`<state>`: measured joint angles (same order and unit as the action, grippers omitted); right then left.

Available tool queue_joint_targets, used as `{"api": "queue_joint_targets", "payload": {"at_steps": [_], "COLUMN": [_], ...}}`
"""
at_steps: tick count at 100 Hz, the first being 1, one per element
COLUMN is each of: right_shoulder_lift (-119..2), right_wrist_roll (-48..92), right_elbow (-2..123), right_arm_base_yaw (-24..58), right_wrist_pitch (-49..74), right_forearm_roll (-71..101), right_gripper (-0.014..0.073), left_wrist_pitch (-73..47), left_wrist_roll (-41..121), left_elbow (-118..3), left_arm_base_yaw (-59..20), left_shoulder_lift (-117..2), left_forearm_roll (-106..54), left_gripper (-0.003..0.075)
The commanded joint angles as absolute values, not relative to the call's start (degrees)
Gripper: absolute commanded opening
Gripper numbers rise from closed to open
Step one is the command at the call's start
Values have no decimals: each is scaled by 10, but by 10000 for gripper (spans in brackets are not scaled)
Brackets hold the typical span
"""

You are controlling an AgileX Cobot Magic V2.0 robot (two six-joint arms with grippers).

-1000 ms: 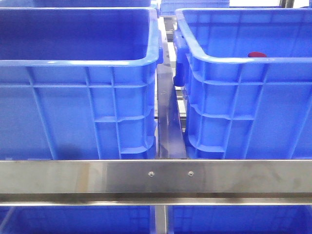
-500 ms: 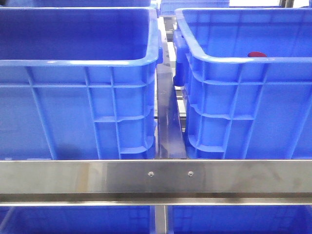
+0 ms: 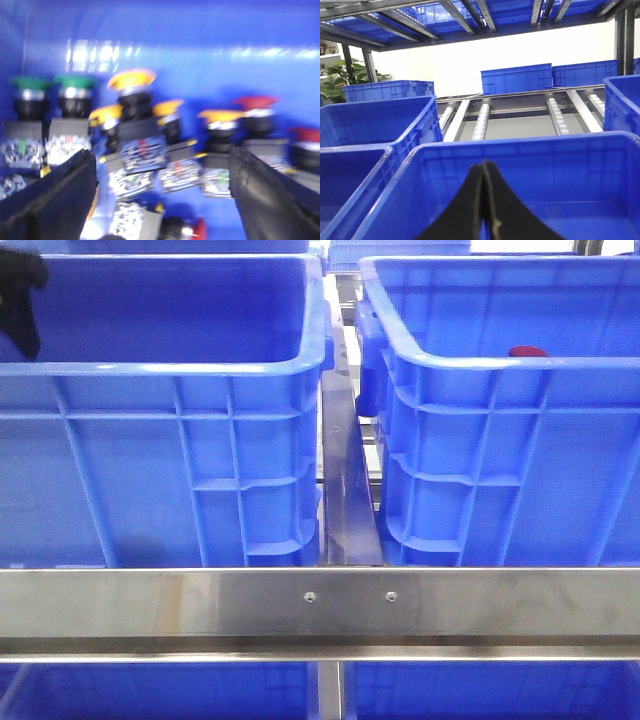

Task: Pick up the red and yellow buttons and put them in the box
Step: 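Reach the left gripper into the button bin and grasp a yellow-capped button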

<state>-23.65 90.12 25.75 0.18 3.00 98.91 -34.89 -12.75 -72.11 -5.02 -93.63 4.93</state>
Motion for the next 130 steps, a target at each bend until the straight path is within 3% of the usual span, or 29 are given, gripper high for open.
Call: {"api": "queue_joint_targets", "payload": {"at_steps": [1,88,97,119,130], "right_shoulder_lift": [-239,-239,-239,-239,-239], "right_wrist_roll": [908,908,908,908,908], "right_elbow": [272,272,272,272,272], "right_arm_base_yaw": [2,2,2,2,2], "right_wrist_pitch": [44,45,45,45,45], "right_forearm_roll": [991,991,991,991,991], "right_gripper": [-67,-67,-67,-67,-67], "left_wrist_pitch": [-324,-232,-231,-231,-231], "left_wrist_roll": [-133,-133,-133,-133,-133], "left_elbow": [-741,-742,-742,-742,-742], "left_arm_base_yaw": [-46,-40,-40,-40,-40], "left_shoulder_lift": [-935,-1015,-1015,-1014,-1008], "left_forearm_roll": [50,50,50,50,50], "left_gripper": [514,507,438,120,8]}}
